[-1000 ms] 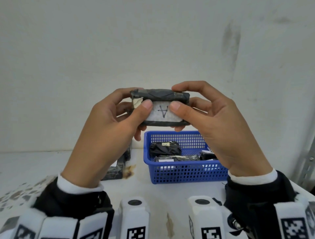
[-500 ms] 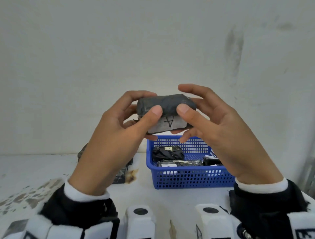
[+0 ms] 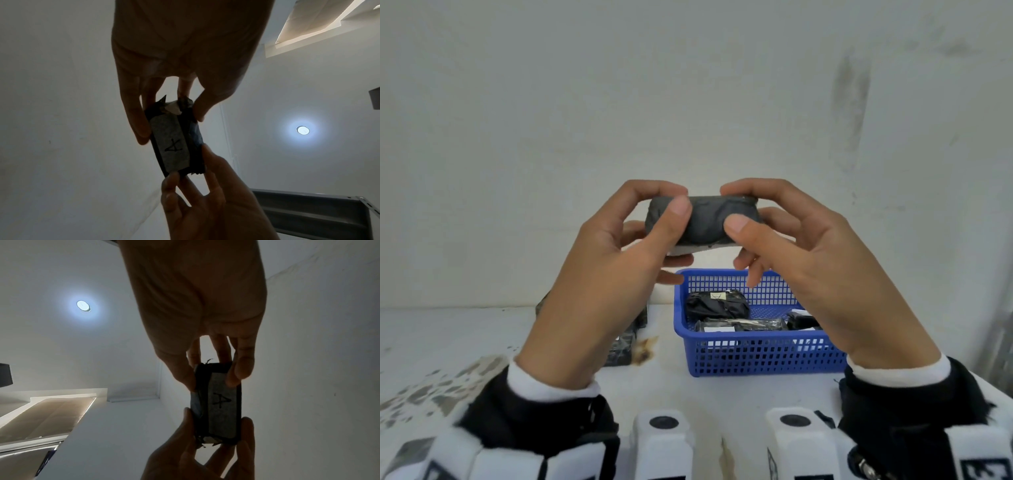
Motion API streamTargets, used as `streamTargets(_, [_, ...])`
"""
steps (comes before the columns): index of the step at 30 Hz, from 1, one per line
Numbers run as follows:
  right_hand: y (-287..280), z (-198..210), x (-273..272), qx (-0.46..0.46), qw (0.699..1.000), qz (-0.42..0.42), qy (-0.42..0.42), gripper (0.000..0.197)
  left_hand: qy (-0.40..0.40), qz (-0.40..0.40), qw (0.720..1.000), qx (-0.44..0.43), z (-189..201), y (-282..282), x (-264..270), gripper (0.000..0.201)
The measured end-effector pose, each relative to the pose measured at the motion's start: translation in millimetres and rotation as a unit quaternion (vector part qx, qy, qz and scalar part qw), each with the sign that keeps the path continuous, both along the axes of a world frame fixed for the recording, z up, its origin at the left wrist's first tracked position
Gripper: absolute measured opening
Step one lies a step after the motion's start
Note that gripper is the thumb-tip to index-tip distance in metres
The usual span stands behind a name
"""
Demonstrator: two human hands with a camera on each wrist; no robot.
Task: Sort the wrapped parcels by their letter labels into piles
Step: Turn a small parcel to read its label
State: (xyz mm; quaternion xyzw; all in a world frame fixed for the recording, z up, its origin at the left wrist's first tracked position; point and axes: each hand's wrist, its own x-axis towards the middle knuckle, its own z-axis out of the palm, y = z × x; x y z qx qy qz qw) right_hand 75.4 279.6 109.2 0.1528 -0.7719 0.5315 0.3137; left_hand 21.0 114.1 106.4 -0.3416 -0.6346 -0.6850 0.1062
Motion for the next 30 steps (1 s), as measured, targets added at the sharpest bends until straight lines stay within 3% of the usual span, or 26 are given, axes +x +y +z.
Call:
streamTargets(7, [-0.1, 0.5, 0.0, -0.017, 1.000, -0.010, 0.012, 0.021, 0.002, 0.008, 1.000, -0.011, 0.8, 0.5, 3.3, 0.024])
streamTargets(12, [-1.5, 1.3, 3.4, -0.014, 1.000, -0.001, 0.017, 0.014, -0.033, 0.041, 0.999, -0.001, 2.2, 4.5, 4.9, 0.057])
streamTargets(18, [-1.6, 0.9, 1.0, -0.054, 0.999, 0.001, 0.002, 0.054, -0.036, 0.010, 0.999, 0.023, 2.2, -0.5, 3.9, 0.049])
streamTargets(22, [0.4, 1.2, -0.2, -0.052, 0.999, -0.006, 0.002, 0.038, -0.040, 0.005, 0.999, 0.008, 2.4, 0.2, 5.8, 0.046])
streamTargets(30, [1.1, 2.5, 4.6, -0.031, 0.999, 0.008, 0.005, 0.042, -0.014, -0.027, 0.999, 0.035, 1.0, 0.1, 3.0, 0.030])
